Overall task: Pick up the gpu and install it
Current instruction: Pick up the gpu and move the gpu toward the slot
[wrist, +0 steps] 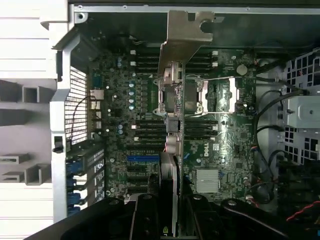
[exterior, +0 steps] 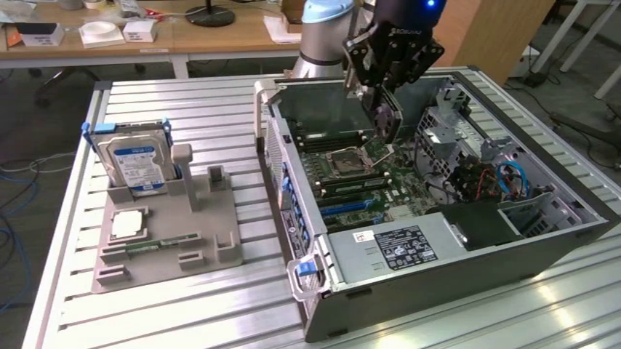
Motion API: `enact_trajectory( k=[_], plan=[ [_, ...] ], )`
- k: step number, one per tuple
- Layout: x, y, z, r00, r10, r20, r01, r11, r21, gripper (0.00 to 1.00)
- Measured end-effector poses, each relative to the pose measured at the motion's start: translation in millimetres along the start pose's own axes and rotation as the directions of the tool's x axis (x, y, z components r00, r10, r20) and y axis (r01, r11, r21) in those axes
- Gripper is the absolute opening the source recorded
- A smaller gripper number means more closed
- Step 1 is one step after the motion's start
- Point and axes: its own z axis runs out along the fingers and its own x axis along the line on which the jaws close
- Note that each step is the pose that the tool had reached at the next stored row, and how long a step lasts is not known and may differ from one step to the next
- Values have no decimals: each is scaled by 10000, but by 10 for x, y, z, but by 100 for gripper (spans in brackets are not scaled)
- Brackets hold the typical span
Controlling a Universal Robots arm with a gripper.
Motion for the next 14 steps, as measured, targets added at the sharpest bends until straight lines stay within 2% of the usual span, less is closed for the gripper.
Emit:
enact_trajectory(
  k=[14],
  plan=[
    [-558,11,-1,10000,-1,-1,1,10000,0,27]
  ],
)
